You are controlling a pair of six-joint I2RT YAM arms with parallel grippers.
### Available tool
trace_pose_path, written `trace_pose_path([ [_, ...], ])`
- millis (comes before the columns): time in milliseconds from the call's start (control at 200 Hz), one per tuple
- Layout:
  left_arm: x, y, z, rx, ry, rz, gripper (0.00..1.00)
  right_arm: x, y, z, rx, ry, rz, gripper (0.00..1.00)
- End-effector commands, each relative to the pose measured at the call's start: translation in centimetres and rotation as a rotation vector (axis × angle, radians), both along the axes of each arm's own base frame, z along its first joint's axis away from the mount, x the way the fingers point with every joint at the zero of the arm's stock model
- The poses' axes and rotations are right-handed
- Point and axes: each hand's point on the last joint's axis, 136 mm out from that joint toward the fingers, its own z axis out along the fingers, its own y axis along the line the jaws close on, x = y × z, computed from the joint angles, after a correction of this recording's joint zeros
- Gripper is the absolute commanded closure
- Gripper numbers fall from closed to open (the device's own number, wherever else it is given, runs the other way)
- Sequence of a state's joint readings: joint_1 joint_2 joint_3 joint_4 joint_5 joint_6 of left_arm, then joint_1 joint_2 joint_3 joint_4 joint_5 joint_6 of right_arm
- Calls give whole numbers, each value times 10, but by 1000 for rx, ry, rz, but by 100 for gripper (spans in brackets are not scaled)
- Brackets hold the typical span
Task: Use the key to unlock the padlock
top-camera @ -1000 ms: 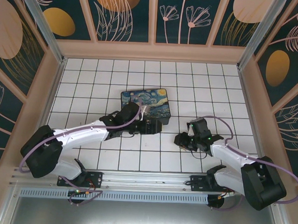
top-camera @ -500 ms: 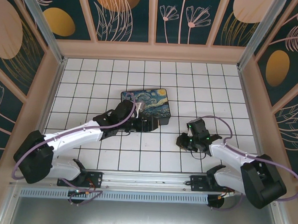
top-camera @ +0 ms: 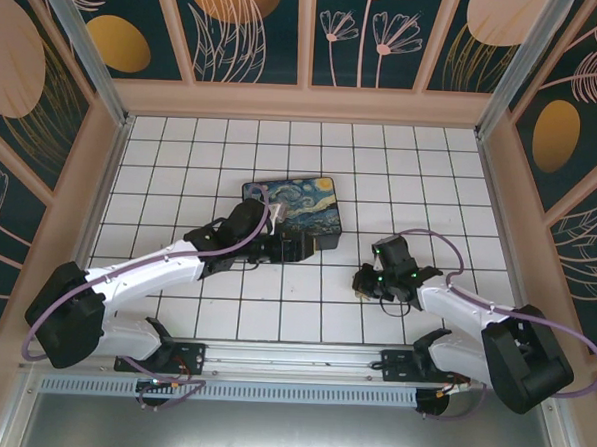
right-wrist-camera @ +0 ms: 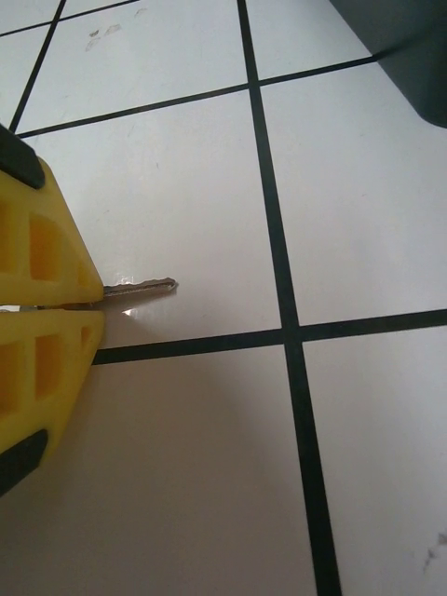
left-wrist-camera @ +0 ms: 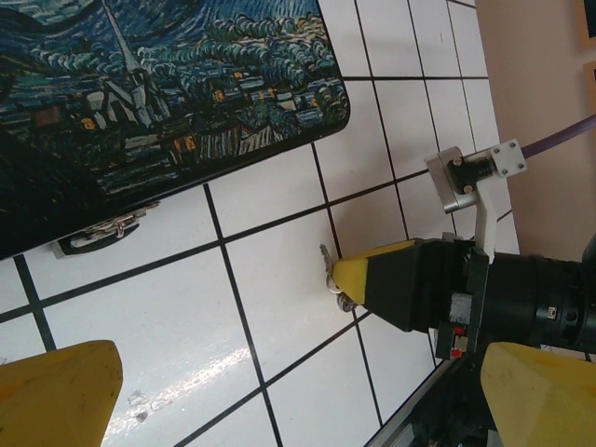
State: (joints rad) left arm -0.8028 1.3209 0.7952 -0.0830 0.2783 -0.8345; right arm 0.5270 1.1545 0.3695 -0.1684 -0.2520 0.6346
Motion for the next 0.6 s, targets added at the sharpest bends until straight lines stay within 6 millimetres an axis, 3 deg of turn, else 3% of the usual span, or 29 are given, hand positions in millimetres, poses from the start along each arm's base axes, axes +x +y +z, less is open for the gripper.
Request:
trace_pose_path([
  [0,0,1,2,9,-16,-23,2,-9,-6,-8,-40,15,16,97],
  [130,-1,-8,13,-23,-24,-63,3,1,4,13,10,-67,47,99],
  [310,5,-15,47,-100,-48,-125,2,15,25,62,109,-208,141,100],
  [455,21,-2,72,-192,-80,-158,10,15,52,106,256,-310,262,100],
  [596,15,-15,87,-273,-112,-263,22,18,72,150,374,-408,346,100],
])
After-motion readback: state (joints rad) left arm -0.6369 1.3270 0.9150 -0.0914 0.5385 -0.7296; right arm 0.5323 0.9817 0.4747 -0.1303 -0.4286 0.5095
